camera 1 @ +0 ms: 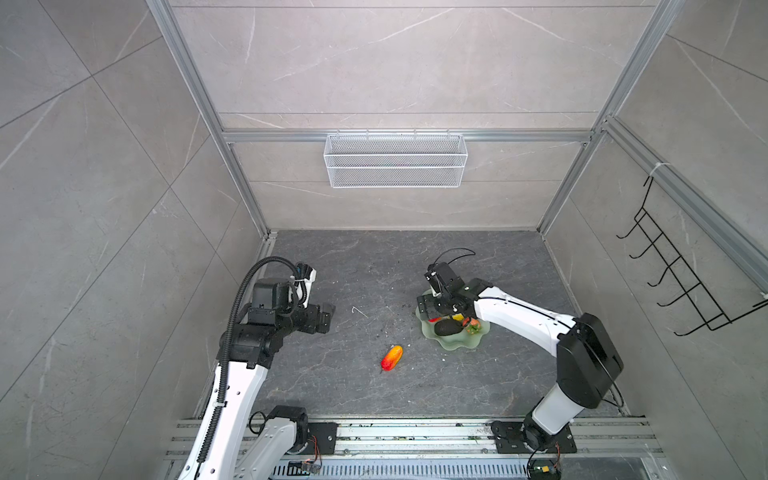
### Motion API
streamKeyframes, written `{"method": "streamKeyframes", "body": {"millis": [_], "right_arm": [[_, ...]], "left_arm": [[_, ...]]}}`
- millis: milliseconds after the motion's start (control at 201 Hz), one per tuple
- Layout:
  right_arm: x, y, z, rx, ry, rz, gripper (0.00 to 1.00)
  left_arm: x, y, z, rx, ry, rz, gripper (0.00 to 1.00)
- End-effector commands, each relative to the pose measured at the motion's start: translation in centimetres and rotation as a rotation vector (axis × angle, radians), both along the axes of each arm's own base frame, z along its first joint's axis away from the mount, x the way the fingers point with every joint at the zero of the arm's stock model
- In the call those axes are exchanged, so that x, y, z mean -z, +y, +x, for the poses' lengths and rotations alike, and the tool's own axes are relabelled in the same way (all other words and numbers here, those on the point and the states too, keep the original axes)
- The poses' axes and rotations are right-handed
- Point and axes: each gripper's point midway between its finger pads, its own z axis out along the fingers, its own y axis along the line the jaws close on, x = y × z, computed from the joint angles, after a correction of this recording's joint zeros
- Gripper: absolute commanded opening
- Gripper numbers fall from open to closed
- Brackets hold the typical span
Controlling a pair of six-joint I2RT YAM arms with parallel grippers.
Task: Place and organize the fake fruits in the fruit bowl
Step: 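Place the mango into the bowl and release it, then reach the right gripper to the last red-yellow pear and grasp it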
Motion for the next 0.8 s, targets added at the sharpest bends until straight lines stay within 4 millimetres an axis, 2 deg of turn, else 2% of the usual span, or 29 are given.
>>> {"method": "streamKeyframes", "body": {"millis": [0, 90, 239, 384, 438, 608, 792], "right_arm": [[-4.7, 3.1, -2.7, -0.271, -0.104, -0.011, 1.0], [-4.4, 4.4, -5.2, -0.44, -0.092, -0.082, 1.0], [-1.0, 5.7, -9.3, -0.707, -0.039, -0.215, 1.0], [1.8, 8.3, -14.2, -1.049, -0.083, -0.212, 1.0], [2.3, 9.2, -15.4, -1.139, -0.11, -0.197, 1.0], [4.0, 11.0, -15.7, -1.232, -0.112, -0.2, 1.0], [6.9, 12.5, -15.8, -1.3, -0.067, -0.248, 0.98]], "left_arm": [[-0.5, -0.1, 0.3, 0.016, -0.03, 0.0, 1.0], [-0.5, -0.2, 0.3, 0.018, -0.029, -0.001, 1.0], [-0.6, -0.1, 0.3, 0.016, -0.033, -0.001, 1.0], [-0.5, -0.2, 0.3, 0.019, -0.028, -0.002, 1.0], [-0.5, -0.2, 0.3, 0.019, -0.026, -0.004, 1.0], [-0.5, -0.2, 0.4, 0.019, -0.024, -0.005, 1.0], [-0.5, -0.2, 0.3, 0.021, -0.026, -0.004, 1.0]]}}
